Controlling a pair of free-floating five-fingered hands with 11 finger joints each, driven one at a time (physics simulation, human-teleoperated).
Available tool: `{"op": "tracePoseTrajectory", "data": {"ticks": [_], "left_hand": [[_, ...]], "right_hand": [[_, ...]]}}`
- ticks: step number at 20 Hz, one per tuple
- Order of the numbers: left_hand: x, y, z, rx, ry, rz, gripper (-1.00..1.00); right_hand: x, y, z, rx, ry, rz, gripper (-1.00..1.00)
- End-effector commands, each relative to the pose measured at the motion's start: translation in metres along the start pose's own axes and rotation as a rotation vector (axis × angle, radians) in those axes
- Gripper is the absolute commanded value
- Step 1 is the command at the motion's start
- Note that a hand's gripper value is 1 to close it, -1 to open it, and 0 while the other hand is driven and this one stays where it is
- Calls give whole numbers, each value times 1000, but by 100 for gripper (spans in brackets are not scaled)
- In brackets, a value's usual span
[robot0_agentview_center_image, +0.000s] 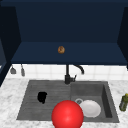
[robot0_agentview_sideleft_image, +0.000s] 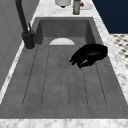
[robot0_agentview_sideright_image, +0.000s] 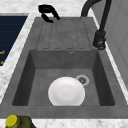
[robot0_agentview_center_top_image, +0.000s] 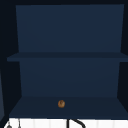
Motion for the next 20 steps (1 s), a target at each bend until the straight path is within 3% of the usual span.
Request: {"op": "tracePoseTrajectory", "data": {"ticks": [1,10,12,20], "left_hand": [[0,0,0,0,0,0,0],[0,0,0,0,0,0,0],[0,0,0,0,0,0,0],[0,0,0,0,0,0,0]], "right_hand": [[-16,-8,-12,-62,-73,-12,100],[-60,-10,-53,-57,-139,-28,100],[-57,5,-71,-28,-139,26,100],[-58,41,-118,-105,-124,156,100]]}}
